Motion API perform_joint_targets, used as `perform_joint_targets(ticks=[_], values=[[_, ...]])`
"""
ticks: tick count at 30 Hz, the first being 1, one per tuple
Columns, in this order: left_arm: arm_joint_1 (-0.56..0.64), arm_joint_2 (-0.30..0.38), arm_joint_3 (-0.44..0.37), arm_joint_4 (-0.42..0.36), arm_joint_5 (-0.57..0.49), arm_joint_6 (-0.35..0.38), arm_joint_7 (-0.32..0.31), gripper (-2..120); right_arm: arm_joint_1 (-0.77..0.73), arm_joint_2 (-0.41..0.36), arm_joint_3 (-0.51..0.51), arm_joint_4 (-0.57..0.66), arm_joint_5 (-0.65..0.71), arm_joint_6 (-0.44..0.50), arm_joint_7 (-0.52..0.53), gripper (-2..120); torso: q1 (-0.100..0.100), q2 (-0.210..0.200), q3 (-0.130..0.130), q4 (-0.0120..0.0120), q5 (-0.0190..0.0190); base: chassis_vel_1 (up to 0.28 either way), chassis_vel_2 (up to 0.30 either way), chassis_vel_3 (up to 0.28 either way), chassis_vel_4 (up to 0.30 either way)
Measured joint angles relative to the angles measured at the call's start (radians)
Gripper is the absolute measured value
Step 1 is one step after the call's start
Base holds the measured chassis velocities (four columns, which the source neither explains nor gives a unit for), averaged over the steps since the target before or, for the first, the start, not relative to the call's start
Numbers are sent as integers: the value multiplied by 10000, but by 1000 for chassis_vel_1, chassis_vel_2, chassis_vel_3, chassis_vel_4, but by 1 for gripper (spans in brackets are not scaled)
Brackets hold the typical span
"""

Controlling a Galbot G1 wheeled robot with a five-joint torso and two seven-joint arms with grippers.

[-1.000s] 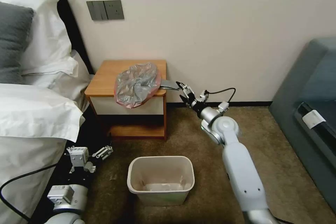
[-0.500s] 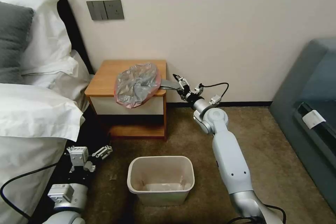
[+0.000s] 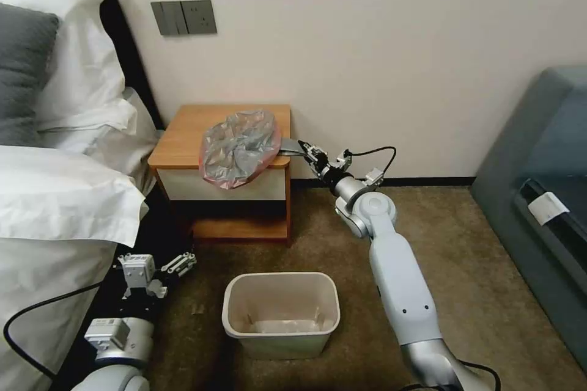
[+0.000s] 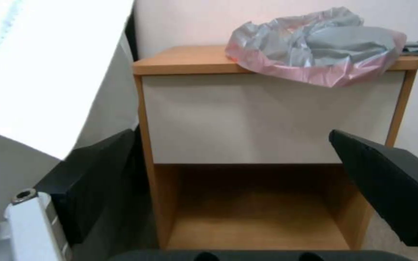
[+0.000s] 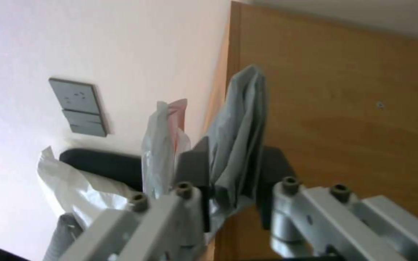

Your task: Pick up the garbage bag from the table and place it over the trash can.

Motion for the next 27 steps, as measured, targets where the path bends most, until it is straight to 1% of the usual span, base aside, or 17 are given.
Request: perform_joint_targets(ticks=[1, 2, 3, 5, 7, 10, 14, 16, 17, 20, 21, 23, 24, 25, 27], values=[[-12, -22, 11, 12, 3, -6, 17, 100, -30, -15, -9, 45, -1, 1, 34, 10, 0, 0, 0, 0, 0, 0, 0, 0, 0], [-12, -22, 11, 12, 3, -6, 17, 100, -30, -15, -9, 45, -1, 1, 34, 10, 0, 0, 0, 0, 0, 0, 0, 0, 0], [-18, -41, 20, 19, 13, -9, 31, 100, -64, -35, -23, 75, -40, 0, 38, 6, 0, 0, 0, 1, 0, 0, 0, 0, 0], [-23, -81, 33, 52, 47, -60, 53, 100, -206, -107, -90, 218, -165, -1, 24, 0, 0, 0, 0, 1, 0, 0, 0, 0, 0], [-24, -99, 34, 68, 63, -96, 60, 100, -306, -149, -116, 339, -173, -1, 23, 0, 0, 0, 0, 1, 0, 0, 0, 0, 0], [-18, -157, 33, 112, 114, -187, 104, 100, -738, -331, -199, 876, -165, -5, 58, 0, -1, 0, -1, 0, 0, 0, 0, 0, 0], [-2, -181, 34, 134, 150, -243, 130, 100, -919, -386, -231, 1091, -163, -2, 102, 0, 0, 0, 0, 0, 0, 0, 0, 0, 0], [37, -249, 50, 156, 221, -353, 197, 100, -1559, -546, -337, 1784, -202, 61, 247, 0, 0, 0, 0, 0, 0, 0, 0, 0, 0], [37, -249, 50, 156, 221, -353, 197, 100, -1559, -546, -337, 1784, -202, 61, 247, 0, 0, 0, 0, 0, 0, 0, 0, 0, 0], [75, -307, 47, 199, 236, -494, 273, 100, -2304, -717, -450, 2582, -333, 127, 325, 0, -1, 0, 0, 0, 0, 0, 0, 0, 0], [75, -307, 47, 199, 236, -494, 273, 100, -2304, -717, -450, 2582, -333, 127, 325, 0, -1, 0, 0, 0, 0, 0, 0, 0, 0], [116, -332, 41, 212, 242, -583, 309, 100, -2770, -816, -506, 3182, -361, 178, 463, 0, 0, 0, 0, -1, 0, 0, 0, 0, 0], [154, -346, 40, 213, 242, -650, 326, 100, -3127, -836, -556, 3694, -321, 279, 668, 0, 0, 1, -1, -1, 0, 0, 0, 0, 0], [154, -346, 40, 213, 242, -650, 326, 100, -3127, -836, -556, 3694, -321, 279, 668, 0, 0, 1, -1, -1, 0, 0, 0, 0, 0], [202, -354, 36, 213, 242, -739, 354, 100, -3592, -820, -627, 4380, -253, 374, 918, 0, 0, 0, 0, 2, 0, 0, 0, 0, 0]])
